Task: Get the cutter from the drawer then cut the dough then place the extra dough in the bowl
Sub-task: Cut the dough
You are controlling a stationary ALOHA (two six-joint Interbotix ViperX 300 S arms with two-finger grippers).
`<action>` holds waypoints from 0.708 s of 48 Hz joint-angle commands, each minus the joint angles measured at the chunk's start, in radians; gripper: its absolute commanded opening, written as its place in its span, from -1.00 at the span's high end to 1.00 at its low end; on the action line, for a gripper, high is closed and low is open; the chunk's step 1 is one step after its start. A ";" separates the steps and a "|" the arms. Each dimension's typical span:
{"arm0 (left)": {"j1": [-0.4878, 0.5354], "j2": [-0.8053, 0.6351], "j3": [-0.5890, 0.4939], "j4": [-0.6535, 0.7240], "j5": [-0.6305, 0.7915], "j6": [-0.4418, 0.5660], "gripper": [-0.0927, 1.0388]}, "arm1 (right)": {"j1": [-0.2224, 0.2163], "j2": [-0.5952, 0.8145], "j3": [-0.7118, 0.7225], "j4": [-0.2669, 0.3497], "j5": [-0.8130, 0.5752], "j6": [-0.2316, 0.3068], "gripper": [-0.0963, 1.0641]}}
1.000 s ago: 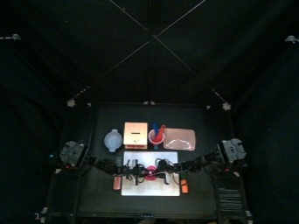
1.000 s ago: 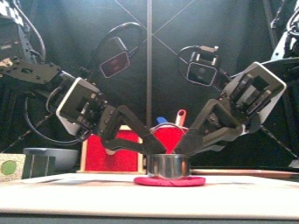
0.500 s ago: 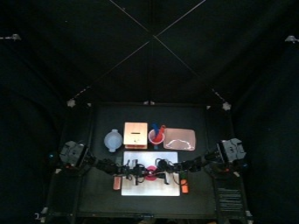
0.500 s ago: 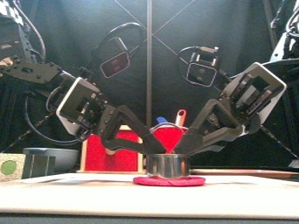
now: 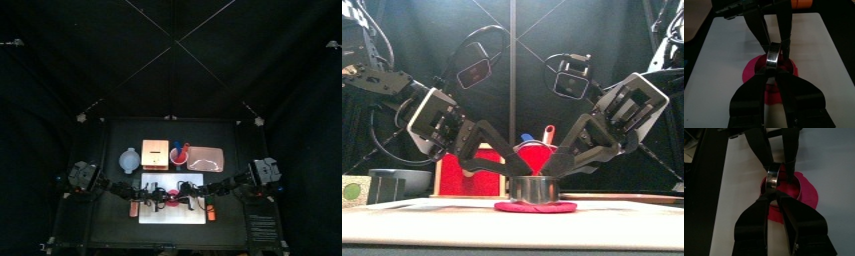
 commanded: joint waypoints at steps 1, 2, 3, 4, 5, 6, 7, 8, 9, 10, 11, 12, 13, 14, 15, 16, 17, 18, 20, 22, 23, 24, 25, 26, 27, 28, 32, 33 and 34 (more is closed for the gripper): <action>-0.048 0.032 0.020 0.002 0.078 -0.005 -0.23 | -0.051 0.020 0.034 0.006 0.064 0.009 -0.06; -0.048 0.034 0.020 0.002 0.080 -0.005 -0.23 | -0.051 0.020 0.034 0.005 0.064 0.009 -0.06; -0.048 0.037 0.020 0.002 0.081 -0.005 -0.23 | -0.051 0.020 0.035 0.006 0.064 0.009 -0.06; -0.048 0.038 0.020 0.002 0.081 -0.005 -0.23 | -0.051 0.020 0.035 0.005 0.064 0.009 -0.06; -0.049 0.040 0.020 0.002 0.081 -0.005 -0.23 | -0.051 0.020 0.035 0.006 0.064 0.009 -0.06; -0.049 0.041 0.020 0.002 0.081 -0.005 -0.23 | -0.051 0.020 0.035 0.006 0.064 0.011 -0.06; -0.048 0.041 0.020 0.002 0.081 -0.005 -0.23 | -0.051 0.020 0.037 0.005 0.064 0.011 -0.06; -0.048 0.043 0.020 0.002 0.081 -0.005 -0.23 | -0.051 0.020 0.037 0.005 0.064 0.011 -0.06; -0.048 0.043 0.020 0.002 0.081 -0.005 -0.23 | -0.051 0.021 0.038 0.006 0.064 0.011 -0.06; -0.048 0.043 0.020 0.002 0.080 -0.005 -0.23 | -0.051 0.020 0.038 0.005 0.066 0.011 -0.06; -0.049 0.043 0.020 0.002 0.081 -0.005 -0.23 | -0.051 0.021 0.038 0.005 0.066 0.011 -0.06; -0.048 0.043 0.018 0.002 0.081 -0.005 -0.23 | -0.051 0.020 0.038 0.006 0.067 0.011 -0.06; -0.048 0.041 0.020 0.002 0.081 -0.005 -0.23 | -0.051 0.020 0.038 0.005 0.067 0.011 -0.06; -0.049 0.043 0.020 0.002 0.081 -0.005 -0.23 | -0.051 0.021 0.038 0.006 0.069 0.011 -0.06; -0.048 0.043 0.020 0.002 0.081 -0.005 -0.23 | -0.051 0.020 0.038 0.006 0.071 0.011 -0.06; -0.048 0.043 0.020 0.002 0.081 -0.005 -0.23 | -0.051 0.020 0.038 0.005 0.071 0.011 -0.06; -0.048 0.043 0.020 0.002 0.081 -0.003 -0.23 | -0.051 0.020 0.038 0.006 0.072 0.011 -0.06; -0.048 0.043 0.020 0.002 0.081 -0.003 -0.23 | -0.051 0.020 0.038 0.005 0.074 0.011 -0.06; -0.048 0.041 0.020 0.002 0.081 -0.005 -0.23 | -0.052 0.021 0.037 0.005 0.075 0.011 -0.06; -0.049 0.043 0.020 0.002 0.081 -0.003 -0.23 | -0.052 0.020 0.037 0.005 0.077 0.009 -0.06; -0.048 0.043 0.020 0.002 0.081 -0.003 -0.23 | -0.052 0.020 0.037 0.006 0.078 0.011 -0.06; -0.048 0.043 0.020 0.002 0.081 -0.003 -0.23 | -0.052 0.021 0.035 0.005 0.078 0.011 -0.06; -0.048 0.043 0.020 0.002 0.081 -0.003 -0.23 | -0.052 0.020 0.035 0.005 0.080 0.011 -0.06; -0.048 0.041 0.020 0.002 0.081 -0.003 -0.23 | -0.052 0.020 0.035 0.005 0.081 0.011 -0.06; -0.049 0.043 0.020 0.002 0.081 -0.003 -0.23 | -0.052 0.020 0.035 0.005 0.081 0.011 -0.06; -0.048 0.043 0.020 0.002 0.081 -0.003 -0.23 | -0.052 0.021 0.035 0.006 0.083 0.011 -0.06; -0.049 0.044 0.021 0.002 0.081 -0.003 -0.23 | -0.052 0.021 0.034 0.005 0.086 0.011 -0.06; -0.048 0.046 0.021 0.002 0.081 -0.003 -0.23 | -0.052 0.021 0.034 0.005 0.086 0.011 -0.06; -0.048 0.046 0.021 0.002 0.081 -0.003 -0.23 | -0.052 0.021 0.034 0.006 0.086 0.011 -0.06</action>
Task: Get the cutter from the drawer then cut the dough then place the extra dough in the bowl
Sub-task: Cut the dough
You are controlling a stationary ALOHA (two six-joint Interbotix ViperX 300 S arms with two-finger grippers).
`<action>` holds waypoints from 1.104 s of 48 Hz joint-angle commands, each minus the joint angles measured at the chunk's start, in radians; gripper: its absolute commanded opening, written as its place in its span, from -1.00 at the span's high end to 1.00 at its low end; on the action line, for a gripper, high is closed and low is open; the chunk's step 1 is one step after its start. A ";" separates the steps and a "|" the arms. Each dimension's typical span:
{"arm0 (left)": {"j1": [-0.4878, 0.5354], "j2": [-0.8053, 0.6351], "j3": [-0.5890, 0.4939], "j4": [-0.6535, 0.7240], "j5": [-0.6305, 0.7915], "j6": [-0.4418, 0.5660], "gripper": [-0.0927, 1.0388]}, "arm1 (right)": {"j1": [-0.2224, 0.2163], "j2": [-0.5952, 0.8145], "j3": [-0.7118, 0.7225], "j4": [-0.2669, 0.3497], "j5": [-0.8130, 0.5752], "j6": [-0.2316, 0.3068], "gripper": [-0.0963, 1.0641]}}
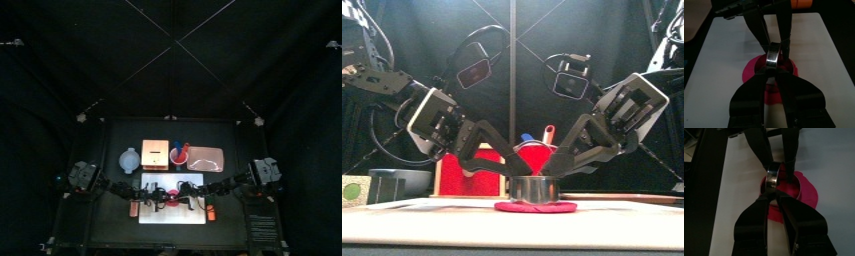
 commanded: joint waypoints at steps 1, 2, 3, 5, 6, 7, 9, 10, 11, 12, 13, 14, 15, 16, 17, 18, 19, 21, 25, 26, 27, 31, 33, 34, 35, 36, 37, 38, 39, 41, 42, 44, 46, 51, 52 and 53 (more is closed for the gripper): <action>-0.048 0.048 0.021 0.003 0.081 -0.003 -0.23 | -0.051 0.023 0.034 0.006 0.071 0.011 -0.06; -0.048 0.049 0.021 0.003 0.083 -0.003 -0.23 | -0.051 0.023 0.034 0.006 0.072 0.011 -0.06; -0.048 0.049 0.021 0.003 0.084 -0.003 -0.23 | -0.051 0.023 0.034 0.006 0.072 0.011 -0.06; -0.048 0.049 0.020 0.003 0.091 -0.002 -0.23 | -0.051 0.025 0.034 0.006 0.072 0.011 -0.06; -0.048 0.051 0.018 0.003 0.097 -0.002 -0.23 | -0.051 0.025 0.034 0.006 0.074 0.011 -0.06; -0.048 0.052 0.018 0.003 0.101 -0.002 -0.23 | -0.049 0.025 0.034 0.006 0.075 0.011 -0.06; -0.046 0.052 0.014 0.003 0.115 0.002 -0.23 | -0.049 0.023 0.032 0.006 0.077 0.011 -0.06; -0.046 0.052 0.014 0.005 0.118 0.002 -0.23 | -0.051 0.025 0.032 0.006 0.078 0.011 -0.06; -0.046 0.052 0.012 0.005 0.121 0.002 -0.23 | -0.051 0.023 0.031 0.006 0.080 0.011 -0.06; -0.044 0.049 0.011 0.005 0.121 0.002 -0.23 | -0.049 0.021 0.029 0.008 0.080 0.011 -0.06; -0.046 0.048 0.011 0.003 0.121 0.002 -0.23 | -0.049 0.021 0.028 0.006 0.080 0.011 -0.06; -0.046 0.046 0.011 0.005 0.121 0.002 -0.23 | -0.051 0.020 0.026 0.009 0.081 0.011 -0.06; -0.044 0.043 0.009 0.005 0.121 0.003 -0.23 | -0.051 0.020 0.023 0.009 0.081 0.012 -0.06; -0.044 0.041 0.009 0.005 0.121 0.003 -0.23 | -0.051 0.018 0.020 0.008 0.080 0.012 -0.06; -0.044 0.037 0.011 0.005 0.121 0.003 -0.23 | -0.051 0.017 0.017 0.006 0.081 0.011 -0.06; -0.044 0.034 0.011 0.005 0.121 0.003 -0.23 | -0.049 0.015 0.015 0.006 0.081 0.011 -0.06; -0.043 0.031 0.011 0.005 0.121 0.003 -0.23 | -0.051 0.012 0.012 0.005 0.081 0.011 -0.06; -0.041 0.020 0.011 0.005 0.121 0.003 -0.23 | -0.049 0.005 0.008 0.003 0.083 0.011 -0.06; -0.041 -0.005 0.014 0.006 0.120 0.005 -0.23 | -0.049 -0.021 0.000 -0.006 0.094 0.011 -0.06; -0.041 -0.012 0.014 0.006 0.121 0.005 -0.23 | -0.049 -0.031 -0.002 -0.009 0.098 0.011 -0.06; -0.041 -0.018 0.014 0.006 0.120 0.005 -0.23 | -0.048 -0.038 -0.002 -0.011 0.103 0.011 -0.06; -0.041 -0.046 0.017 0.009 0.120 0.006 -0.23 | -0.046 -0.075 -0.005 -0.020 0.126 0.011 -0.06; -0.041 -0.061 0.020 0.011 0.117 0.005 -0.23 | -0.046 -0.095 -0.005 -0.025 0.137 0.011 -0.06; -0.041 -0.067 0.020 0.011 0.115 0.006 -0.23 | -0.046 -0.109 -0.006 -0.029 0.144 0.011 -0.06; -0.041 -0.074 0.021 0.012 0.114 0.006 -0.23 | -0.044 -0.118 -0.005 -0.031 0.147 0.011 -0.06; -0.041 -0.080 0.023 0.014 0.110 0.006 -0.23 | -0.046 -0.126 -0.005 -0.032 0.152 0.012 -0.06; -0.041 -0.084 0.025 0.015 0.107 0.006 -0.23 | -0.046 -0.133 -0.006 -0.034 0.153 0.012 -0.06; -0.041 -0.089 0.026 0.015 0.106 0.006 -0.23 | -0.046 -0.141 -0.006 -0.037 0.155 0.012 -0.06; -0.041 -0.095 0.028 0.017 0.103 0.006 -0.23 | -0.046 -0.149 -0.008 -0.038 0.158 0.012 -0.06; -0.041 -0.104 0.029 0.018 0.095 0.006 -0.23 | -0.044 -0.160 -0.011 -0.038 0.160 0.014 -0.06; -0.041 -0.109 0.031 0.021 0.094 0.006 -0.23 | -0.044 -0.164 -0.014 -0.038 0.161 0.014 -0.06; -0.040 -0.118 0.031 0.025 0.087 0.011 -0.23 | -0.046 -0.175 -0.018 -0.038 0.164 0.014 -0.06; -0.038 -0.129 0.032 0.029 0.083 0.015 -0.23 | -0.044 -0.183 -0.025 -0.040 0.169 0.015 -0.06; -0.028 -0.150 0.031 0.032 0.080 0.037 -0.23 | -0.043 -0.189 -0.041 -0.034 0.196 0.021 -0.07; -0.025 -0.153 0.031 0.032 0.078 0.041 -0.23 | -0.041 -0.189 -0.044 -0.032 0.204 0.021 -0.07; -0.021 -0.155 0.031 0.032 0.077 0.044 -0.23 | -0.040 -0.187 -0.048 -0.032 0.210 0.021 -0.07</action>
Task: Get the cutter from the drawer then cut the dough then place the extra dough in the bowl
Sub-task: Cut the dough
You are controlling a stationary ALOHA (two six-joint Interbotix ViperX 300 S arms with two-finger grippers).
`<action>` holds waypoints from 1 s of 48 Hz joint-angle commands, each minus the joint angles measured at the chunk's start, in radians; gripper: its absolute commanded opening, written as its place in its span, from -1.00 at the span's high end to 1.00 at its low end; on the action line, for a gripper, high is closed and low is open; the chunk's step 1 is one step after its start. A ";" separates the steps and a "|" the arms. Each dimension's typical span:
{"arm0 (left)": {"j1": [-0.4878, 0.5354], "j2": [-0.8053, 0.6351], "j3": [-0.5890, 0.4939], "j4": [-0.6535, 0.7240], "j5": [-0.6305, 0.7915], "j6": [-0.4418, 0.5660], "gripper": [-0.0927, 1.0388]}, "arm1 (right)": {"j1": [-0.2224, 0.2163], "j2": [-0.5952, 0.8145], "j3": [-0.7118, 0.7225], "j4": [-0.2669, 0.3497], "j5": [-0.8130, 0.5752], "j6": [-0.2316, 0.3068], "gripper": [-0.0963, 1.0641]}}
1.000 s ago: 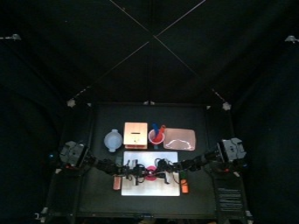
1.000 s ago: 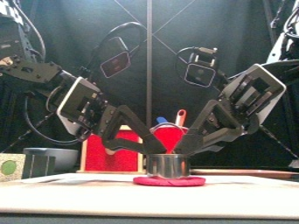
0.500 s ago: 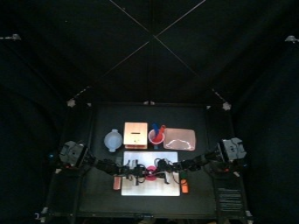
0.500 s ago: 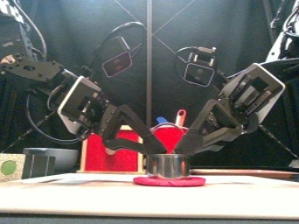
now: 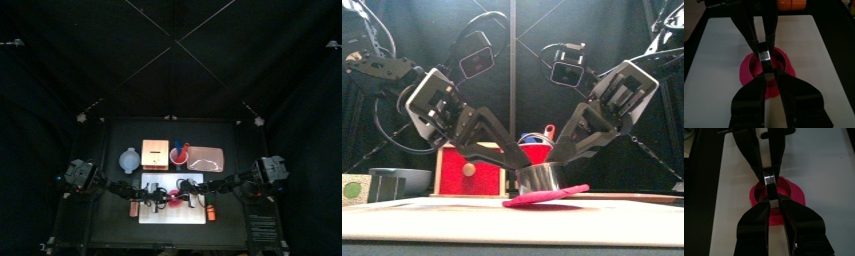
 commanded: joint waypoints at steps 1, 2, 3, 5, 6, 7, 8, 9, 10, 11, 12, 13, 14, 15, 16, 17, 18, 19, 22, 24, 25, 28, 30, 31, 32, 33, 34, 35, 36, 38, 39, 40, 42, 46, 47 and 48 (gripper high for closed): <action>-0.018 -0.032 0.026 0.011 0.003 0.028 -0.23 | -0.018 -0.041 -0.009 0.008 0.043 0.008 -0.07; -0.014 -0.034 0.025 0.011 0.002 0.034 -0.23 | -0.017 -0.038 -0.011 0.008 0.049 0.008 -0.07; -0.012 -0.035 0.025 0.009 0.000 0.040 -0.23 | -0.015 -0.037 -0.012 0.008 0.052 0.008 -0.08; -0.008 -0.038 0.023 0.011 -0.005 0.049 -0.23 | -0.011 -0.031 -0.015 0.008 0.060 0.008 -0.08; -0.005 -0.040 0.021 0.011 -0.008 0.057 -0.23 | -0.008 -0.029 -0.017 0.009 0.063 0.009 -0.09; -0.003 -0.041 0.020 0.009 -0.008 0.063 -0.23 | -0.006 -0.025 -0.018 0.008 0.064 0.008 -0.09; 0.000 -0.043 0.018 0.009 -0.011 0.067 -0.23 | -0.006 -0.021 -0.021 0.009 0.066 0.008 -0.09; 0.002 -0.043 0.017 0.009 -0.011 0.072 -0.23 | -0.006 -0.018 -0.021 0.009 0.066 0.008 -0.09; 0.005 -0.046 0.017 0.009 -0.011 0.077 -0.23 | -0.006 -0.015 -0.023 0.009 0.066 0.008 -0.10; 0.006 -0.046 0.017 0.009 -0.011 0.081 -0.23 | -0.006 -0.014 -0.025 0.009 0.066 0.009 -0.10; 0.009 -0.048 0.015 0.009 -0.011 0.086 -0.23 | -0.005 -0.012 -0.026 0.009 0.066 0.008 -0.11; 0.012 -0.051 0.015 0.011 -0.011 0.089 -0.23 | -0.005 -0.012 -0.028 0.008 0.067 0.008 -0.12; 0.015 -0.054 0.017 0.009 -0.011 0.092 -0.23 | -0.005 -0.011 -0.029 0.006 0.067 0.008 -0.13; 0.018 -0.055 0.017 0.009 -0.011 0.095 -0.23 | -0.005 -0.009 -0.031 0.005 0.067 0.008 -0.14; 0.025 -0.058 0.017 0.009 -0.011 0.098 -0.23 | -0.005 -0.009 -0.031 0.005 0.067 0.008 -0.16; 0.028 -0.060 0.017 0.009 -0.011 0.101 -0.23 | -0.003 -0.009 -0.032 0.005 0.067 0.008 -0.18; 0.031 -0.064 0.017 0.011 -0.011 0.106 -0.23 | -0.003 -0.009 -0.034 0.003 0.067 0.008 -0.20; 0.035 -0.067 0.018 0.011 -0.011 0.109 -0.23 | -0.003 -0.009 -0.034 0.003 0.067 0.008 -0.22; 0.046 -0.078 0.018 0.011 -0.011 0.120 -0.23 | -0.002 -0.009 -0.035 0.008 0.067 0.008 -0.30; 0.054 -0.087 0.018 0.011 -0.011 0.130 -0.23 | 0.002 -0.009 -0.035 0.009 0.067 0.008 -0.36; 0.057 -0.092 0.017 0.011 -0.011 0.135 -0.23 | 0.003 -0.009 -0.037 0.009 0.067 0.009 -0.39; 0.063 -0.101 0.014 0.011 -0.011 0.150 -0.23 | 0.006 -0.009 -0.038 0.012 0.067 0.009 -0.46; 0.064 -0.109 0.012 0.011 -0.011 0.161 -0.23 | 0.008 -0.009 -0.040 0.014 0.067 0.009 -0.48; 0.066 -0.112 0.012 0.011 -0.011 0.164 -0.23 | 0.008 -0.008 -0.041 0.015 0.067 0.009 -0.49; 0.067 -0.112 0.012 0.012 -0.011 0.169 -0.23 | 0.008 -0.009 -0.044 0.017 0.069 0.009 -0.50; 0.067 -0.114 0.014 0.011 -0.011 0.173 -0.23 | 0.008 -0.009 -0.046 0.017 0.067 0.009 -0.50; 0.069 -0.114 0.012 0.011 -0.011 0.176 -0.23 | 0.008 -0.011 -0.049 0.017 0.067 0.009 -0.50; 0.069 -0.114 0.014 0.012 -0.011 0.179 -0.23 | 0.008 -0.009 -0.054 0.017 0.069 0.009 -0.50; 0.069 -0.114 0.012 0.011 -0.011 0.183 -0.23 | 0.008 -0.009 -0.055 0.017 0.071 0.009 -0.50; 0.071 -0.114 0.012 0.012 -0.014 0.186 -0.23 | 0.006 -0.009 -0.061 0.012 0.074 0.008 -0.50; 0.071 -0.114 0.012 0.011 -0.017 0.187 -0.23 | 0.006 -0.009 -0.066 0.011 0.075 0.008 -0.50; 0.071 -0.114 0.012 0.011 -0.018 0.189 -0.23 | 0.005 -0.009 -0.069 0.009 0.078 0.008 -0.50; 0.071 -0.110 0.014 0.012 -0.021 0.189 -0.23 | 0.003 -0.009 -0.075 0.009 0.086 0.005 -0.50; 0.072 -0.101 0.017 0.011 -0.021 0.189 -0.23 | 0.002 -0.009 -0.086 0.006 0.101 0.003 -0.50; 0.071 -0.100 0.018 0.009 -0.023 0.187 -0.23 | 0.002 -0.009 -0.089 0.005 0.106 0.002 -0.50; 0.072 -0.098 0.018 0.009 -0.023 0.187 -0.23 | 0.002 -0.009 -0.092 0.003 0.109 0.002 -0.50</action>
